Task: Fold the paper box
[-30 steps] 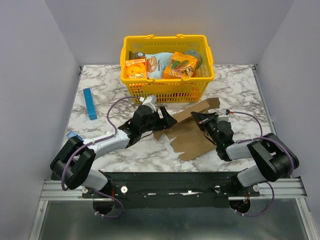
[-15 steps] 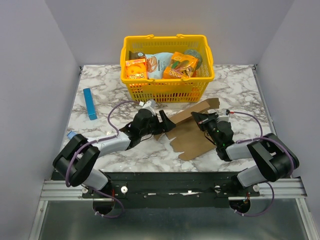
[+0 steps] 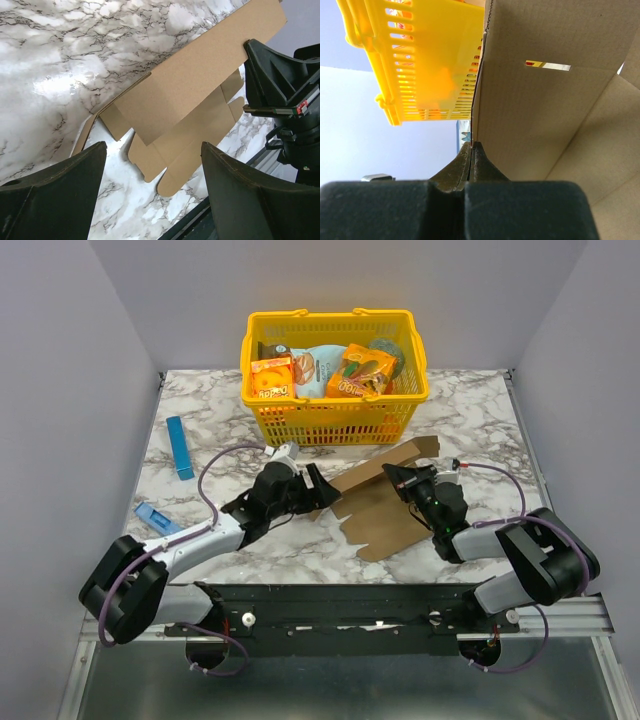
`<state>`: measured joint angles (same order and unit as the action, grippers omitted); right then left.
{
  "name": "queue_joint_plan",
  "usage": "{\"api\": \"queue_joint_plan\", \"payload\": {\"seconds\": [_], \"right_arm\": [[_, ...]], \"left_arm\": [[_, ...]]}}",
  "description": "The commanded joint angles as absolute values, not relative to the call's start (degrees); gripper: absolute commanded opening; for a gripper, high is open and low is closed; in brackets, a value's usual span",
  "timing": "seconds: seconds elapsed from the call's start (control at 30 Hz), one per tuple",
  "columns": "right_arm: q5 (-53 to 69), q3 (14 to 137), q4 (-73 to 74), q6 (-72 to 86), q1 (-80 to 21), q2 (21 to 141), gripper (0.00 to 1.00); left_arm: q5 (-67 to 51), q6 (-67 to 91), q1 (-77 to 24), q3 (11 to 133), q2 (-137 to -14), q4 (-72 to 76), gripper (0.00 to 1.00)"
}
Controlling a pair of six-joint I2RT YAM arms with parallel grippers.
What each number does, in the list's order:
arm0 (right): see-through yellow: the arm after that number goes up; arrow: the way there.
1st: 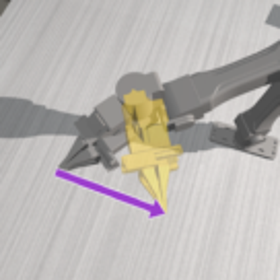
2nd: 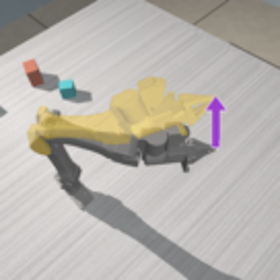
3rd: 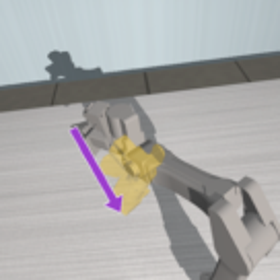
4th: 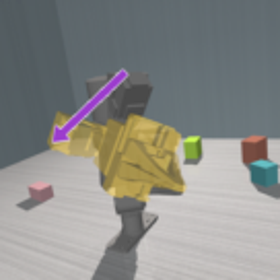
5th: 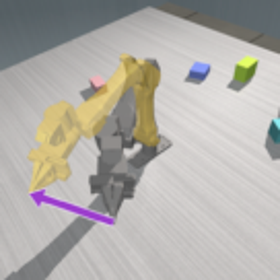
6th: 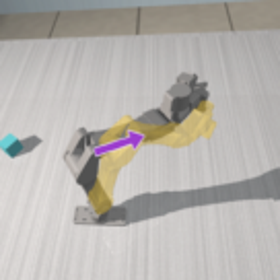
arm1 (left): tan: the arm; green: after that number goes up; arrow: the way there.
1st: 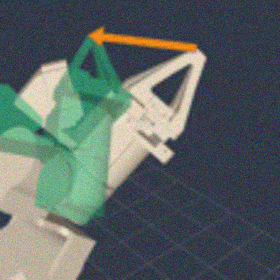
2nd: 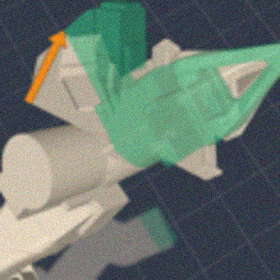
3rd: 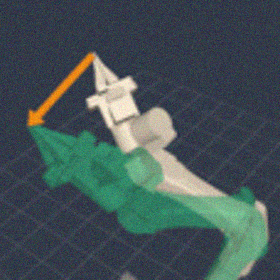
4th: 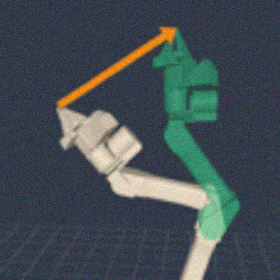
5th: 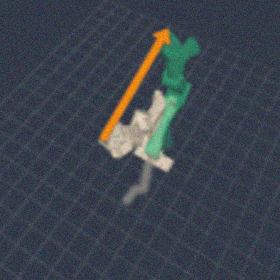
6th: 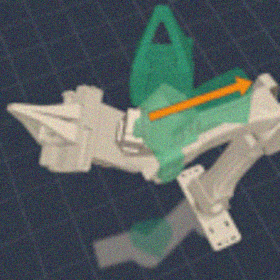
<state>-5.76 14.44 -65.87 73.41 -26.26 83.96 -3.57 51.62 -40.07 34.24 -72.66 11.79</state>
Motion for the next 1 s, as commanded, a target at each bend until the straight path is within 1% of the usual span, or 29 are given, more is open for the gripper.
{"api": "queue_joint_plan", "payload": {"seconds": [0.0, 0.17, 0.4, 0.6, 0.97], "right_arm": [[-7.82, 13.89, -65.57, 71.46, -26.63, 83.32, 0.01], [-7.73, 13.8, -65.57, 71.46, -26.63, 83.23, 0.01], [-7.73, 13.8, -65.13, 71.37, -26.63, 83.06, 0.01], [-7.56, 13.8, -65.21, 71.54, -26.63, 83.32, 0.01], [-7.47, 13.71, -65.57, 71.63, -26.63, 83.85, 0.01]], "left_arm": [[-1.31, 50.27, -40.08, 34.54, -69.96, 7.82, 0.85], [-3.25, 50.98, -40.08, 36.73, -71.8, 11.33, 0.84], [-5.36, 50.98, -40.34, 39.99, -76.55, 14.94, 0.78], [-7.03, 51.59, -40.43, 40.52, -79.89, 16.96, 0.69], [-9.05, 52.73, -40.52, 43.06, -85.78, 20.74, 0.69]]}}
